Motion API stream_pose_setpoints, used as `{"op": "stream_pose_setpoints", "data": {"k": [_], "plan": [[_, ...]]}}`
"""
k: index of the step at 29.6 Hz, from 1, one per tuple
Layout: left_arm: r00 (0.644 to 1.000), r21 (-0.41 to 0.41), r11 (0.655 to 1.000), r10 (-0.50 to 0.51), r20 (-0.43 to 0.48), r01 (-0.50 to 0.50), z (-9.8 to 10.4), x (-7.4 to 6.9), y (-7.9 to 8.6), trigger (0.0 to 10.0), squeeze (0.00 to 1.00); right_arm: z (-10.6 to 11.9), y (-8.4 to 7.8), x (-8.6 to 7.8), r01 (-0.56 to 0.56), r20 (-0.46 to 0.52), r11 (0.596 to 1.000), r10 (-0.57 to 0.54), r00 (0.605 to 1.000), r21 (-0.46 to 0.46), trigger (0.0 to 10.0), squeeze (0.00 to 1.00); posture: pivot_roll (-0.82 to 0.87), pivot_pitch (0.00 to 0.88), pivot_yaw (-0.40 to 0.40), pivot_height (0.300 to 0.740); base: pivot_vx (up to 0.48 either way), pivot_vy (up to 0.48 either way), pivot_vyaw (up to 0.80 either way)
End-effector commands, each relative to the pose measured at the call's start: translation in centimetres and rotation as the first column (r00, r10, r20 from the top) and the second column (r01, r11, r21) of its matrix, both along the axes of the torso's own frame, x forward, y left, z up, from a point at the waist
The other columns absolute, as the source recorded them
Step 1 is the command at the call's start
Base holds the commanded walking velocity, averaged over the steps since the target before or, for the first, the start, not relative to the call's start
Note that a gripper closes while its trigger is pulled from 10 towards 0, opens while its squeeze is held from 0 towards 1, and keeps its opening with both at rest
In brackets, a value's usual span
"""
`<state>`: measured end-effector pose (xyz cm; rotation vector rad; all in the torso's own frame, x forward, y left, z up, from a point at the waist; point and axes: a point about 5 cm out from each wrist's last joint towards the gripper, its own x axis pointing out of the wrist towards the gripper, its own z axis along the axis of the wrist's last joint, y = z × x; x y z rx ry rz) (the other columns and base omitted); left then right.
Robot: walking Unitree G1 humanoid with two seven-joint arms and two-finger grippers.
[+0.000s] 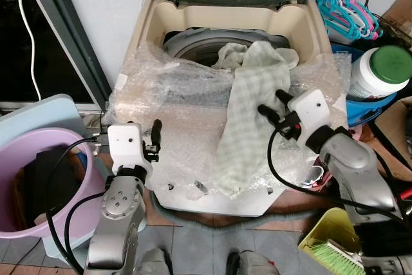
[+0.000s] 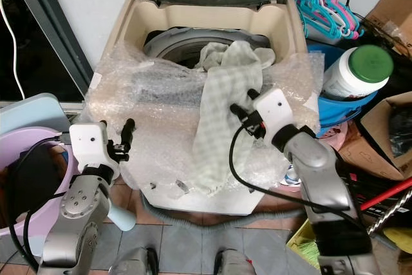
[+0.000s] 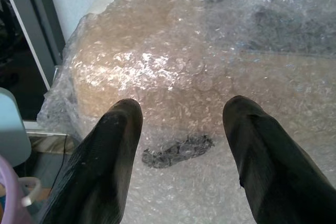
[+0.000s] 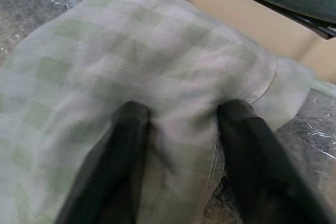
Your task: Clothes washing
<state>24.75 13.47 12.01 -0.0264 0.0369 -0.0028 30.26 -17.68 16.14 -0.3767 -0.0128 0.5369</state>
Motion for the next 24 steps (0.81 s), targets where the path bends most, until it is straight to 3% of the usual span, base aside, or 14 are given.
{"op": "stream_pose_setpoints", "data": {"k": [1,20,23,24], "plan": [[1.000,0.016,1.000,0.021,0.007,-0.021,0.3,-0.2,0.5,10.0,0.00,-1.0,0.0,0.4,0.009,-0.053,1.000,-0.010,0.999,-0.016,0.0,0.00,0.01,0.141,-0.005,0.740,0.000,0.000,0.00],[0.998,0.008,0.998,0.062,0.003,-0.062,0.2,0.0,0.3,10.0,0.00,1.9,0.3,4.1,-0.070,-0.008,0.993,0.070,0.998,-0.092,0.0,0.00,-0.01,0.146,-0.042,0.740,0.000,0.000,0.00],[0.998,0.016,0.998,0.064,0.008,-0.065,0.3,0.4,0.3,10.0,0.00,4.5,1.5,6.7,-0.121,0.058,0.982,0.130,0.990,-0.144,0.0,0.00,-0.01,0.134,-0.045,0.740,0.000,0.000,0.00],[0.998,0.016,0.998,0.064,0.008,-0.065,0.3,0.4,0.3,10.0,0.00,4.5,1.5,6.7,-0.121,0.058,0.982,0.130,0.990,-0.144,0.0,0.00,-0.01,0.134,-0.045,0.740,0.000,0.000,0.00]]}}
